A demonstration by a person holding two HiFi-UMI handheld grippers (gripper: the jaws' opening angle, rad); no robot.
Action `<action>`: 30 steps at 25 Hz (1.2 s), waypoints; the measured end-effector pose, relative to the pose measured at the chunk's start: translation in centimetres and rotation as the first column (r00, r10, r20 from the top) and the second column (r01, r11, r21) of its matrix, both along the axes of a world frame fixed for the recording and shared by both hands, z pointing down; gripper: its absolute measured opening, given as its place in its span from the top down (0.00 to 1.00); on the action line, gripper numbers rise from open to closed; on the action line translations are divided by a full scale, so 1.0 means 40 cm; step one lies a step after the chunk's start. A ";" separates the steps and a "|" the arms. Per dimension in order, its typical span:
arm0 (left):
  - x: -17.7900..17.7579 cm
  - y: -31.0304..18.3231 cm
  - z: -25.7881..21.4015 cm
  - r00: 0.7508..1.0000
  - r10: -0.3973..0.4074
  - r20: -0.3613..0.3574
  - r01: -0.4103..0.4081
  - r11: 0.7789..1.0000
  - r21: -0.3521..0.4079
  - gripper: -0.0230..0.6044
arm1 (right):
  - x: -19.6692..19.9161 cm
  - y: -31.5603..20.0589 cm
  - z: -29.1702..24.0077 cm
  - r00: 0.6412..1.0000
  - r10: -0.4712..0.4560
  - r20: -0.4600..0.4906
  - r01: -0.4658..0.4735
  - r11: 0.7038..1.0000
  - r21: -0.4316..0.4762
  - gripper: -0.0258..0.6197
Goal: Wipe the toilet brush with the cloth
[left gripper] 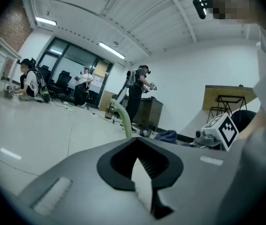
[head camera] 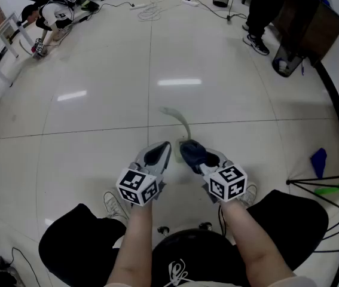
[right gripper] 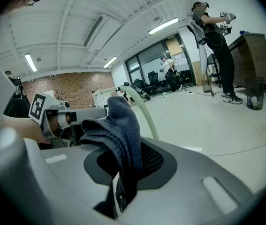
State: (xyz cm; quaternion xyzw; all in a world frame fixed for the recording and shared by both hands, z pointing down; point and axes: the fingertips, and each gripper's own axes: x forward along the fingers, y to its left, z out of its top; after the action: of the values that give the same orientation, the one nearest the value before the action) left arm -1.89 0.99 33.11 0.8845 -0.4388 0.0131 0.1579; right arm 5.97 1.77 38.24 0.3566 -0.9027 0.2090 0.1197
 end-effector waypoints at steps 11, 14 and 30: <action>0.040 -0.147 0.260 0.996 0.088 -0.010 -0.089 0.984 -0.153 0.95 | -0.047 -0.014 0.410 0.997 -0.069 -0.042 0.053 0.947 -0.316 0.86; 0.044 -0.161 0.355 0.993 0.115 -0.005 -0.113 0.968 -0.226 0.95 | -0.076 -0.013 0.478 0.995 -0.097 -0.014 0.084 0.916 -0.392 0.86; 0.106 -0.188 0.507 0.974 0.225 0.028 -0.205 0.927 -0.315 0.95 | -0.114 -0.056 0.612 0.978 0.053 0.202 0.098 0.736 -0.670 0.86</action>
State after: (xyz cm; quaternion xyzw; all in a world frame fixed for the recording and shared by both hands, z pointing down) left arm 2.36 -6.52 53.38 0.8906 -0.3365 0.1272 0.2784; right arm 1.42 -0.47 62.70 0.2540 -0.7765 0.5572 0.1489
